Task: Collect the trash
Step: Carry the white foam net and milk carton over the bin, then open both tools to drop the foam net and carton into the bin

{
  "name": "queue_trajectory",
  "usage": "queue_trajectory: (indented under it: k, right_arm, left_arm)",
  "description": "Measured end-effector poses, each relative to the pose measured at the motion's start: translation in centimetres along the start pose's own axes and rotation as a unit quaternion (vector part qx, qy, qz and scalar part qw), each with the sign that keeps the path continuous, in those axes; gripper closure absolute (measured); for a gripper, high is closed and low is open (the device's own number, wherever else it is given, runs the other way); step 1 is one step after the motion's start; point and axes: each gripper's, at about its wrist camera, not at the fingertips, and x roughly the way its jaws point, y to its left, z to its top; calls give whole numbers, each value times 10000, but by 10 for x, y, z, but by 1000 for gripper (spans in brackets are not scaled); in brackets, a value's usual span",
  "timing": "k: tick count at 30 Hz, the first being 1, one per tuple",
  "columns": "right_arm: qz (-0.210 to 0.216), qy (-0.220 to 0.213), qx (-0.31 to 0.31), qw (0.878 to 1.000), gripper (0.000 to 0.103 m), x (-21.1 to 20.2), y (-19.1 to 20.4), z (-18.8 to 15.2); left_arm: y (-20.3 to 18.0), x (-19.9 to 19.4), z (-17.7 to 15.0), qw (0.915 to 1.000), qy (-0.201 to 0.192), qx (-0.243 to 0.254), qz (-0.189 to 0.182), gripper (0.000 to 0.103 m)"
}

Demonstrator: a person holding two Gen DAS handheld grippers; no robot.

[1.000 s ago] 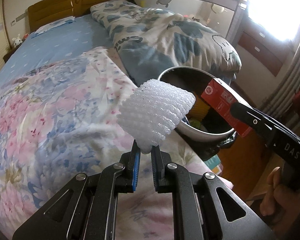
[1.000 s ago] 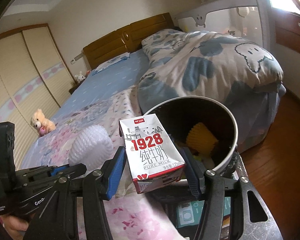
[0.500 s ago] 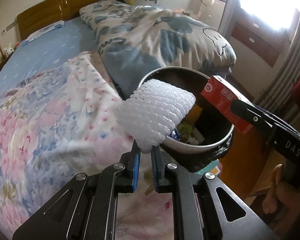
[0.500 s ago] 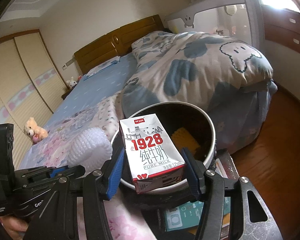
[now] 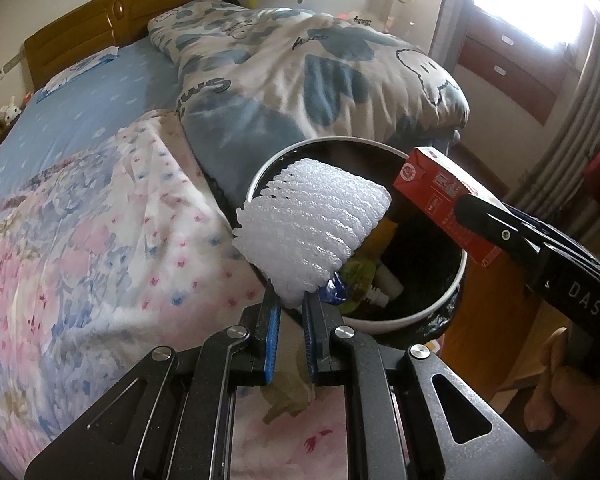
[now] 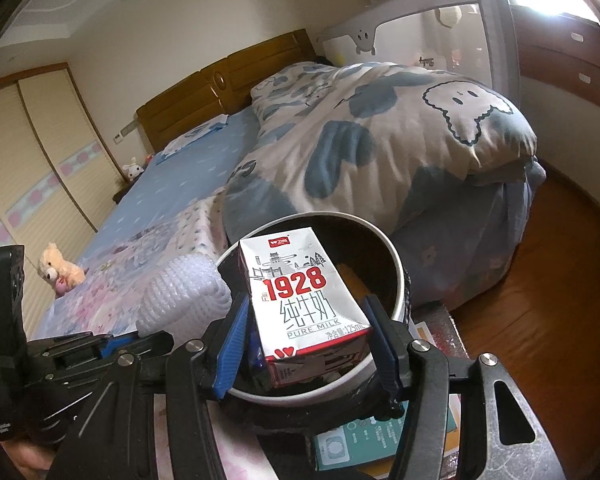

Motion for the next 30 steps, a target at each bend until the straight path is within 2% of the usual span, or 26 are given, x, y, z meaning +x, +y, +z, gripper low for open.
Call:
queue_trajectory:
  k: [30]
  right_arm:
    - [-63,254,-1,9997,47,28,-11,15]
  left_arm:
    - [-7,28,17,9997,228,120,41,92]
